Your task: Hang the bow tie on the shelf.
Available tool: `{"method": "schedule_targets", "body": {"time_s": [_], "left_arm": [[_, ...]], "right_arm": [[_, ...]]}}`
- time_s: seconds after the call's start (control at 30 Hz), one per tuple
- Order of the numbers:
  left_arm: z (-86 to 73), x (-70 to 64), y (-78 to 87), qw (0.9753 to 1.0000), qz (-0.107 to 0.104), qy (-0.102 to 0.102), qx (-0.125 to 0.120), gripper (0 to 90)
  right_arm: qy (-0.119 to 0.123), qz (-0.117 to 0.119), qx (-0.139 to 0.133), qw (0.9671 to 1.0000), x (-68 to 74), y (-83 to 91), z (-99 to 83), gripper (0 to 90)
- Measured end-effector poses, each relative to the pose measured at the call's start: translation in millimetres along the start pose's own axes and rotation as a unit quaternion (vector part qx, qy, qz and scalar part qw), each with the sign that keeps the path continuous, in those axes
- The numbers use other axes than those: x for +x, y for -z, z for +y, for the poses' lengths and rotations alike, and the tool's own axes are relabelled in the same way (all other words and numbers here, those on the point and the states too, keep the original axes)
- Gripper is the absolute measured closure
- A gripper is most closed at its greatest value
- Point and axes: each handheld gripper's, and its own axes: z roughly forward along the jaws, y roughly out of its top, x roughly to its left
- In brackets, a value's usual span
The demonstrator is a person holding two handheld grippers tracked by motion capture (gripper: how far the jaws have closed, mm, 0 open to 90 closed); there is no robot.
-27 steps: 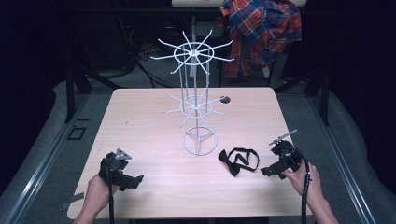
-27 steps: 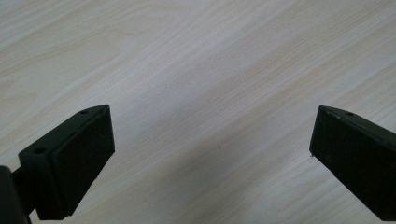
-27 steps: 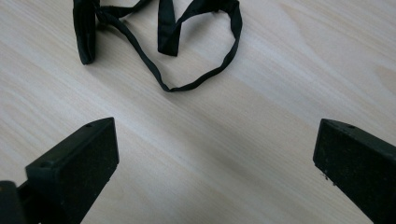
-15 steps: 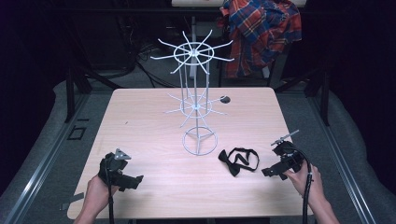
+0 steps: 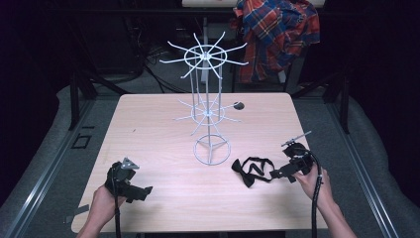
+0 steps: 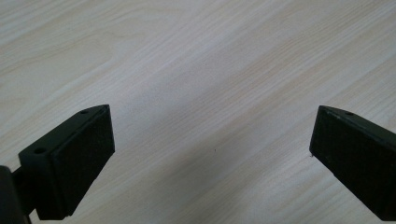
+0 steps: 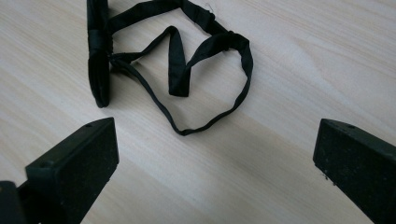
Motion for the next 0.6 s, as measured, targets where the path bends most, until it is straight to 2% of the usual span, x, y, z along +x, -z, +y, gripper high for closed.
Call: {"method": "schedule_targets", "body": {"time_s": [0.13, 0.17, 0.2, 0.37, 0.4, 0.43, 0.47, 0.53, 0.6], "left_arm": [[0.0, 0.6, -0.6, 1.0000, -0.001, 0.001, 0.001, 0.0], [0.0, 0.6, -0.6, 1.0000, -0.001, 0.001, 0.001, 0.0], [-0.1, 0.5, -0.1, 1.0000, 0.000, 0.001, -0.001, 0.0], [-1.8, 1.9, 0.0, 1.0000, 0.000, 0.006, -0.001, 0.0], [-2.0, 2.1, -0.1, 1.0000, 0.000, 0.007, -0.002, 0.0], [-2.0, 2.4, -0.1, 1.0000, 0.000, 0.007, -0.002, 0.0], [-1.9, 2.6, -0.2, 1.0000, 0.000, 0.007, -0.002, 0.0], [-1.8, 2.5, -0.3, 1.0000, -0.001, 0.007, -0.003, 0.0], [-1.8, 2.4, -0.3, 1.0000, -0.002, 0.008, -0.003, 0.0]], "right_arm": [[0.006, -0.008, 0.005, 0.9999, -1.5, -11.4, 7.6, 0.0], [0.000, -0.010, 0.004, 0.9999, -1.5, -13.9, 9.5, 0.0], [0.007, -0.013, 0.007, 0.9999, -3.5, -15.5, 12.1, 0.0], [0.011, -0.012, 0.011, 0.9998, -6.4, -23.9, 24.4, 0.0], [0.002, -0.015, -0.001, 0.9999, -5.9, -28.0, 26.3, 0.0], [-0.002, -0.017, 0.021, 0.9996, -6.8, -28.8, 30.4, 0.0], [0.002, -0.012, 0.020, 0.9997, -9.6, -32.5, 34.0, 0.0], [-0.010, -0.005, 0.020, 0.9997, -11.2, -36.5, 40.6, 0.0], [-0.008, -0.007, 0.012, 0.9999, -10.7, -41.5, 46.4, 0.0]]}}
